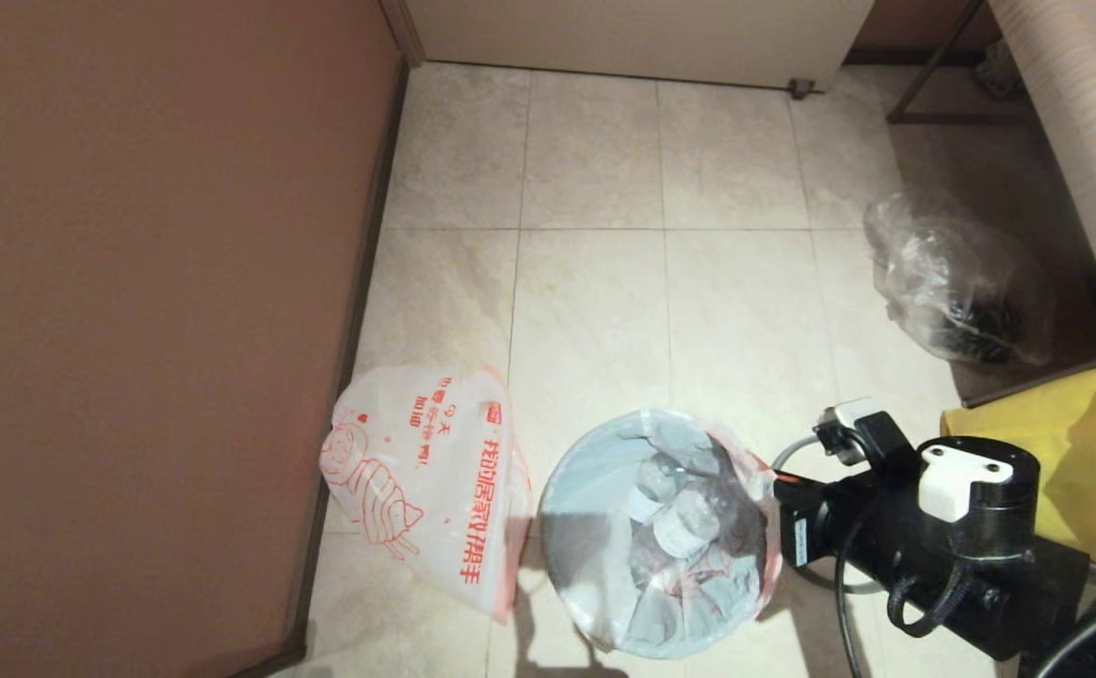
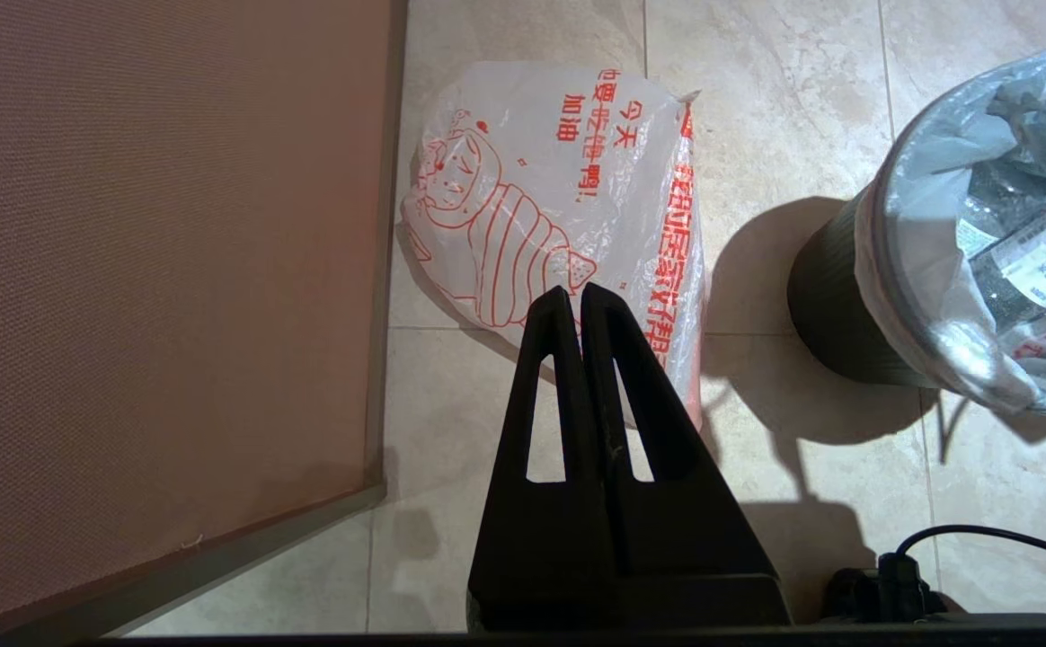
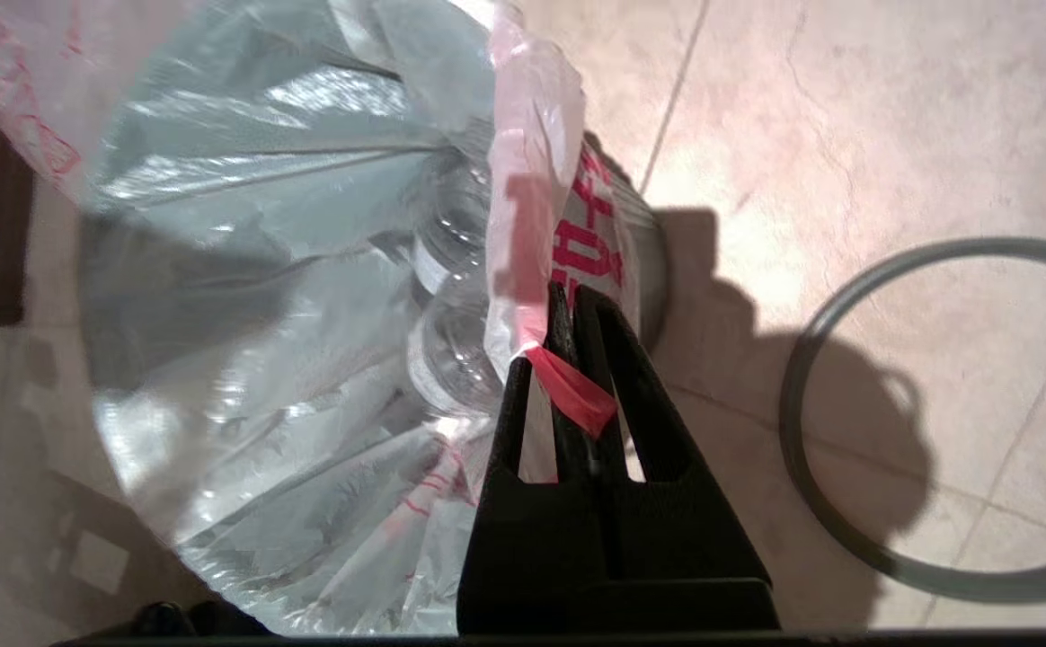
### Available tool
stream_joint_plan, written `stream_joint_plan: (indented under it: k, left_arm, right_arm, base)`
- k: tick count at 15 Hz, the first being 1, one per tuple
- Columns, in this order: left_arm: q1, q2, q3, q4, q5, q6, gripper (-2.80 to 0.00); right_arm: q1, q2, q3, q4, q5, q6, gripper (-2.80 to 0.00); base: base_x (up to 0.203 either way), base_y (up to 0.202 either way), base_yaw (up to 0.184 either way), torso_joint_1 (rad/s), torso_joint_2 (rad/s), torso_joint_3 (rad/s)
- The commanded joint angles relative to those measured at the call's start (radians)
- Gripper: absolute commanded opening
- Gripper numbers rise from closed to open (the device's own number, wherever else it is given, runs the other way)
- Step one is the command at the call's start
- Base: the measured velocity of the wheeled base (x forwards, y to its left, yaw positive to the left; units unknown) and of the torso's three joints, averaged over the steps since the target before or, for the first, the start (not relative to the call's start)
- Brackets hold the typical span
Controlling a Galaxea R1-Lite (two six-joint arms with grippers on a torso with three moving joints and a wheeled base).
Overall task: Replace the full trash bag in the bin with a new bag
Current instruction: Place the trash bag on the floor
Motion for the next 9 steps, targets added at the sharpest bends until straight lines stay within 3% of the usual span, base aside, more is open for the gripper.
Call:
stream_joint_plan:
  k: [1, 6, 9]
  left_arm:
    - [0.000, 0.000, 0.000, 0.000, 0.000, -0.001, -2.80]
    - [0.000, 0.000, 0.000, 0.000, 0.000, -0.001, -2.80]
    - [0.000, 0.000, 0.000, 0.000, 0.000, -0.001, -2.80]
  right_arm:
    - [0.022, -0.043, 0.003, -0.017, -0.001, 0.001, -2.80]
    - [-0.024, 0.085, -0.059, -0.021, -0.004, -0.019, -2.80]
    - [0.012, 0.238, -0.121, -0.023, -0.021, -0.042, -2.80]
  base:
    - [0.000, 0.000, 0.000, 0.000, 0.00, 0.000]
    - [0.000, 0.000, 0.000, 0.000, 0.00, 0.000]
    - [0.000, 0.000, 0.000, 0.000, 0.00, 0.000]
